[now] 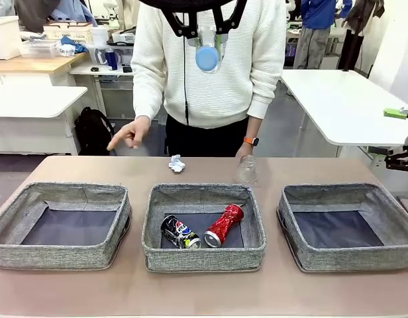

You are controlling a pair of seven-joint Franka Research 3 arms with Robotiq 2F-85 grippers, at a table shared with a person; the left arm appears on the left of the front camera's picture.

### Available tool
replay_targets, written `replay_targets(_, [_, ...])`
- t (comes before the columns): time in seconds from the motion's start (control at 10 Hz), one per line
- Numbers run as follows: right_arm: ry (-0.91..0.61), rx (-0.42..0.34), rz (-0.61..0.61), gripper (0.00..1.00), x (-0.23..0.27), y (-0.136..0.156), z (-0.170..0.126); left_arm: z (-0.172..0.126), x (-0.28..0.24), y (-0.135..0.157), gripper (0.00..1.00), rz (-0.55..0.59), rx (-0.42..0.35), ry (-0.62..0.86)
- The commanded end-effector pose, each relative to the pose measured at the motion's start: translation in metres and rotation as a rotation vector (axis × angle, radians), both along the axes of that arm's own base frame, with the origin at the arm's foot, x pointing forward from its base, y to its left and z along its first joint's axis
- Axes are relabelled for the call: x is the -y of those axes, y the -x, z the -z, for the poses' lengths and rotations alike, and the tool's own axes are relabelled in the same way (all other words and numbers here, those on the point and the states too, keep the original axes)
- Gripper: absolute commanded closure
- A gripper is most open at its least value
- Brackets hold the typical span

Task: Sort the waste into the appropriate baskets.
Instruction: Place the picked waste into the Fabric basket indicated by the person.

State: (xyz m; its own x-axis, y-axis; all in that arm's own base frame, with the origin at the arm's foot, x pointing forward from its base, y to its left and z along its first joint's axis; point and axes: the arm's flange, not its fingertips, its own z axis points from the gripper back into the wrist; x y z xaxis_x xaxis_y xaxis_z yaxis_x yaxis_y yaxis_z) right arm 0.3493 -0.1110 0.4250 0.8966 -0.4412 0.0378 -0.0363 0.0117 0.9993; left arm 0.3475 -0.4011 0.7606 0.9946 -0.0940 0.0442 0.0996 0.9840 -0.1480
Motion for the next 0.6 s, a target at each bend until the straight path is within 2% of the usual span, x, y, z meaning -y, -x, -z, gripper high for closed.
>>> replay_targets(0.0, [-0.010,0.027,0.003,0.00,-0.0008,-0.0012,-0.0011,0.0015,-0.0034,0.0026,0.78,0.002,0.018,0.001])
replay_targets(0.5, [-0.010,0.027,0.003,0.00,-0.0008,-0.0012,-0.0011,0.0015,-0.0034,0.0026,0.78,0.002,0.018,0.001])
